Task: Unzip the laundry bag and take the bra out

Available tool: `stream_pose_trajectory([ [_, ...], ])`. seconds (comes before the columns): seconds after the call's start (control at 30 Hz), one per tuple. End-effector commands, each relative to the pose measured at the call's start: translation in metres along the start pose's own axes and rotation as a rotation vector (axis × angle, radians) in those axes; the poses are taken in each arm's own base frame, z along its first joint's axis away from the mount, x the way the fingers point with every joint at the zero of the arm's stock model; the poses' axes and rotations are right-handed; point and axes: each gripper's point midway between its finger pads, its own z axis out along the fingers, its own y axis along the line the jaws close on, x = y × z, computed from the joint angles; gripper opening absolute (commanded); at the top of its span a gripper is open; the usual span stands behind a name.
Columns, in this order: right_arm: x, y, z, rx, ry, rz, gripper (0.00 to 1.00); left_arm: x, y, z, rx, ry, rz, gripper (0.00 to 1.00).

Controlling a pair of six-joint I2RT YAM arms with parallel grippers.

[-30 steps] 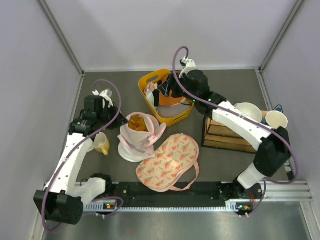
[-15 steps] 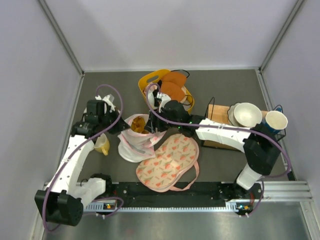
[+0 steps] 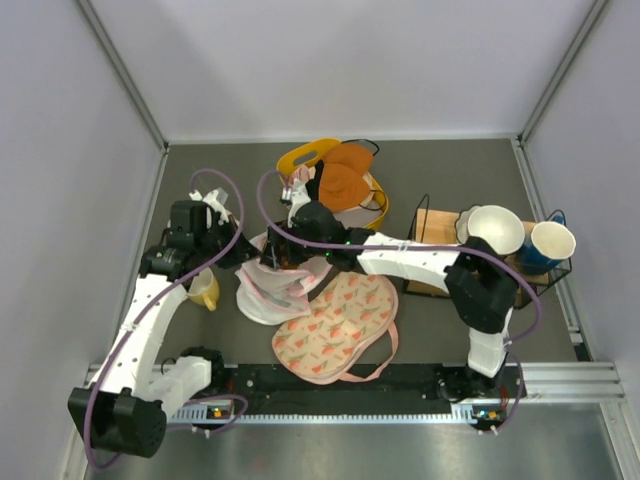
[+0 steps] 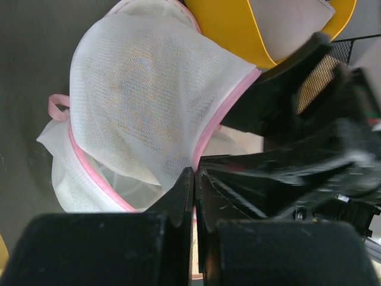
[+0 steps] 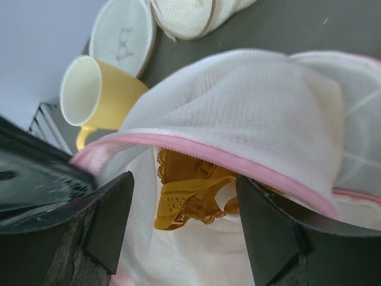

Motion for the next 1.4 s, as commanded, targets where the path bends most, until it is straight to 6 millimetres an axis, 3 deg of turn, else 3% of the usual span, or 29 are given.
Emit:
stream_pose_trajectory([
  [0.0,0.016,-0.001,0.029,0.036,0.008,0.015,0.71,-0.016,-0.018,-0.014,0.053,-0.061,0.023,0.0],
  [0.13,0.025,-0.009,0.044,0.047,0.018,0.032,0.68,-0.014,-0.017,-0.013,0.053,-0.055,0.016,0.0],
  [0.2,0.023,-0.007,0.043,0.036,0.022,0.025,0.55,-0.012,-0.018,-0.013,0.061,-0.049,0.01,0.0],
  [0.23,0.015,0.0,0.037,0.014,0.012,0.019,0.45,-0.011,-0.019,-0.013,0.069,-0.047,0.008,0.0],
  [0.27,0.012,0.003,0.031,0.001,0.011,0.016,0.18,-0.01,-0.021,-0.013,0.078,-0.044,0.005,0.0],
  [0.3,0.006,0.003,0.025,0.001,-0.004,0.018,0.04,-0.011,-0.021,-0.014,0.076,-0.052,0.004,0.0],
  [0.33,-0.01,0.013,0.01,-0.023,-0.043,0.013,0.0,-0.013,-0.019,-0.014,0.067,-0.058,-0.001,0.0],
  [0.7,-0.072,0.067,-0.097,-0.182,-0.259,-0.042,0.0,-0.016,-0.01,-0.011,0.041,-0.074,-0.048,0.0],
  [0.9,-0.103,0.086,-0.133,-0.209,-0.362,-0.071,0.0,-0.011,0.002,-0.005,0.001,-0.056,-0.053,0.0],
  [1.0,-0.127,0.096,-0.153,-0.209,-0.44,-0.101,0.0,-0.006,0.007,0.0,-0.01,-0.042,-0.062,0.0],
  [1.13,-0.175,0.116,-0.195,-0.213,-0.586,-0.159,0.0,-0.002,0.011,0.005,-0.004,-0.033,-0.066,0.0],
  [1.37,-0.239,0.123,-0.241,-0.206,-0.748,-0.186,0.0,0.003,0.014,0.01,0.001,-0.018,-0.077,0.0],
])
